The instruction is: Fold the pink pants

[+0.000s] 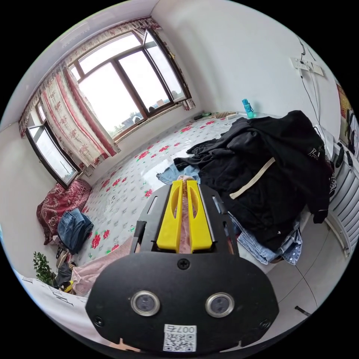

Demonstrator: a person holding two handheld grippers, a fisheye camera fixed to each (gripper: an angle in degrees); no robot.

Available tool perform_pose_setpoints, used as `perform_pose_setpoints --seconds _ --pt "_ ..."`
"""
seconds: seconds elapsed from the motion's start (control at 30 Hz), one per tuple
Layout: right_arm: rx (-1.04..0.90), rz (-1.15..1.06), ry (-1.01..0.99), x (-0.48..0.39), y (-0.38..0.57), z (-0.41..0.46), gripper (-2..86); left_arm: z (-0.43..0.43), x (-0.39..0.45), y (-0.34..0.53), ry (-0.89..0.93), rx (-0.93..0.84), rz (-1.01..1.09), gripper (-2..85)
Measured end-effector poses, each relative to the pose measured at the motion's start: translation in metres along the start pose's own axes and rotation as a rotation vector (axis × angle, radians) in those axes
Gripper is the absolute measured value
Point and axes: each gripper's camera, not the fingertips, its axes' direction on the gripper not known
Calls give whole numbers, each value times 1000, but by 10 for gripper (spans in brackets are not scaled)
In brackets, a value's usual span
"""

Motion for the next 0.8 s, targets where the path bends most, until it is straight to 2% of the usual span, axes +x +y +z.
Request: perform_pose_setpoints --seconds 0.13,0.27,0.33,0.43,0.53,0.6,0.67,0.77,0.8 --pt "-10 -3 -32 -2 6 -6 0 -37 0 26 -325 148 27 75" --pt "-24 -22 -65 -13 11 -9 -1 -14 24 44 -441 162 194 114" --pt "-40 -54 -64 -20 12 -12 -1 28 40 55 -517 69 352 129" --pt "-46 -66 -69 -24 13 -18 -1 91 40 67 -600 -84 466 135" --pt "-43 -55 -72 -22 13 -24 -1 144 14 71 -747 -249 434 98" --pt "-45 -48 -65 -20 12 -29 -1 134 19 74 -762 -165 430 46" --pt "-40 -58 -51 -19 11 -38 -1 120 24 72 -696 -177 417 16" --pt "-31 -61 -22 -11 9 -53 -1 67 41 75 -528 -79 441 2" --pt "-27 -52 -21 -7 8 -60 -1 38 47 76 -422 -20 447 0"
